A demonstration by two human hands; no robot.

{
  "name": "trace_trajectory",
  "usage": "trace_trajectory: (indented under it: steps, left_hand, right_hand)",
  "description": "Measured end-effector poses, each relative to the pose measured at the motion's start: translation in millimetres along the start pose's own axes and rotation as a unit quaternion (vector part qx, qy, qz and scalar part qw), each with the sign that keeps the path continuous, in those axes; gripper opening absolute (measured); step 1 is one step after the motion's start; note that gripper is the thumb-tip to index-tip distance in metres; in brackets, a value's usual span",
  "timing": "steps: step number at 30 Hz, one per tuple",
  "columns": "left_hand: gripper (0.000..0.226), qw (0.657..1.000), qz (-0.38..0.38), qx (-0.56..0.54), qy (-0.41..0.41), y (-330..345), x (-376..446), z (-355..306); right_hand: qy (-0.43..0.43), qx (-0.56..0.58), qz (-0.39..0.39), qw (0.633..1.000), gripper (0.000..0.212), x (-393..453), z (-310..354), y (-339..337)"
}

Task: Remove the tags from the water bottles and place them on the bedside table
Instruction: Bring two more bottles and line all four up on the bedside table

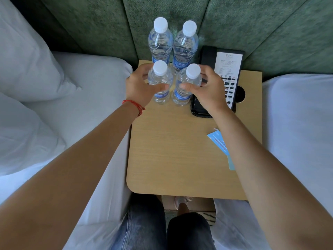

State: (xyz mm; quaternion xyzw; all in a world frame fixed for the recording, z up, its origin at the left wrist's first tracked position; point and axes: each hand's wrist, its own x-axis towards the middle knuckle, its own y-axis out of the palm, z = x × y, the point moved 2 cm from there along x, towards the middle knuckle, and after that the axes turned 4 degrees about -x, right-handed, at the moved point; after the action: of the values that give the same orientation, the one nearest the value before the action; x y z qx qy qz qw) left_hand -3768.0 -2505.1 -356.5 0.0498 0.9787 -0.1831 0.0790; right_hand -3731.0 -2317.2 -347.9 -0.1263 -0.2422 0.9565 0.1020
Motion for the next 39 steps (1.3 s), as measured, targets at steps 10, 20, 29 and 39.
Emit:
trace_trajectory:
  steps: [10, 20, 29, 39]
  left_hand:
    - [0.062, 1.000, 0.011, 0.002, -0.008, 0.8, -0.4, -0.9]
    - [0.060, 0.999, -0.032, 0.031, -0.010, 5.7, -3.1, -1.3]
    - [0.065, 0.998, -0.054, 0.019, -0.025, 6.8, -0.6, -2.4]
    - [0.064, 0.998, -0.050, 0.011, -0.037, 5.0, 18.6, -7.0]
  right_hand:
    - [-0.016, -0.004, 0.048, 0.999, 0.059, 7.1, 0.3, -1.1]
    - [0.004, 0.008, 0.044, 0.999, 0.070, 2.0, -7.5, 1.6]
    - [-0.005, -0.024, -0.006, 1.000, 0.068, 0.5, -0.9, 8.4]
    - [-0.005, -0.029, -0.005, 1.000, 0.069, 20.0, 5.5, 10.3]
